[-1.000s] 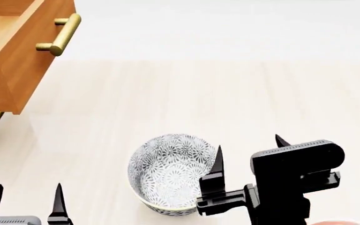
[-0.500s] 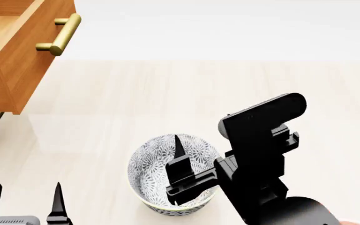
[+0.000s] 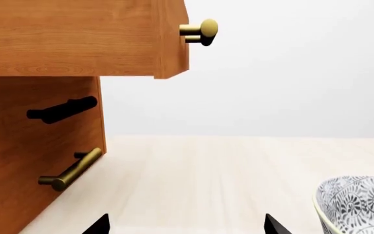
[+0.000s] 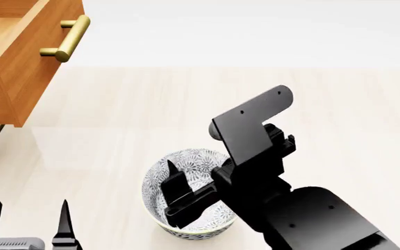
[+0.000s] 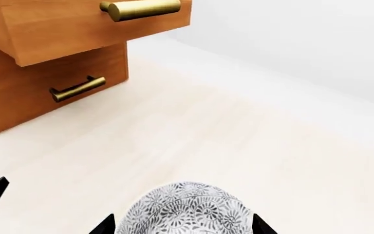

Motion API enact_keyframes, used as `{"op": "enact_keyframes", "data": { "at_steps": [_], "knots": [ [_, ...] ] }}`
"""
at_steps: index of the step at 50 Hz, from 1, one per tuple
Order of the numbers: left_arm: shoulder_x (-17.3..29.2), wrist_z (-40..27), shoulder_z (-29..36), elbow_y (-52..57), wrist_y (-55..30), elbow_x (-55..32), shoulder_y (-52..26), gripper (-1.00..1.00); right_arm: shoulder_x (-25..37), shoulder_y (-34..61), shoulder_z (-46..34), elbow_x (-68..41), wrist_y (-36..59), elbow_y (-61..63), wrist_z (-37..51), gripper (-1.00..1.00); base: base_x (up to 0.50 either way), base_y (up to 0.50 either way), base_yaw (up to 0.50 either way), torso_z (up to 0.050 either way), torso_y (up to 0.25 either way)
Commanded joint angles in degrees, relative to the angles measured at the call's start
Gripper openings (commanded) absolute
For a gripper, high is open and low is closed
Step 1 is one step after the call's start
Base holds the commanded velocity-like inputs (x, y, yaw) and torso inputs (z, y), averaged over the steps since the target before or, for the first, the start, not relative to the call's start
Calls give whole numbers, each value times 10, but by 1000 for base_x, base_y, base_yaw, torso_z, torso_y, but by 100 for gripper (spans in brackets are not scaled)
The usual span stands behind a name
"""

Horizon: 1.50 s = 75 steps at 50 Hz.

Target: Put the bowl on the plate.

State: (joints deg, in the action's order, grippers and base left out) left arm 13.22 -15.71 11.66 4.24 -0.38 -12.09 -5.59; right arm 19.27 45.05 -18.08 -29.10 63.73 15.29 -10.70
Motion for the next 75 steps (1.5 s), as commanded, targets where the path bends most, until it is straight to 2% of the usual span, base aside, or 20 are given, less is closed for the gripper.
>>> {"op": "enact_keyframes", "data": {
  "at_steps": [1,13,37,56,75],
  "knots": [
    [2,-3,3,1,-2,-2,-3,100,-4,31,-38,2,21,-55,-18,100,0,0,0,0,0],
    [5,-4,3,-3,2,-5,-5,100,-18,65,-46,-23,61,-72,-36,100,0,0,0,0,0],
    [11,-12,9,8,-5,-9,-4,100,-29,109,-107,-4,59,-150,-56,100,0,0,0,0,0],
    [15,-13,12,6,0,-15,-5,100,-51,161,-187,13,99,-205,-68,100,0,0,0,0,0],
    [20,-20,17,21,-14,-19,-5,100,-69,179,-238,25,90,-250,-81,100,0,0,0,0,0]
  ]
}}
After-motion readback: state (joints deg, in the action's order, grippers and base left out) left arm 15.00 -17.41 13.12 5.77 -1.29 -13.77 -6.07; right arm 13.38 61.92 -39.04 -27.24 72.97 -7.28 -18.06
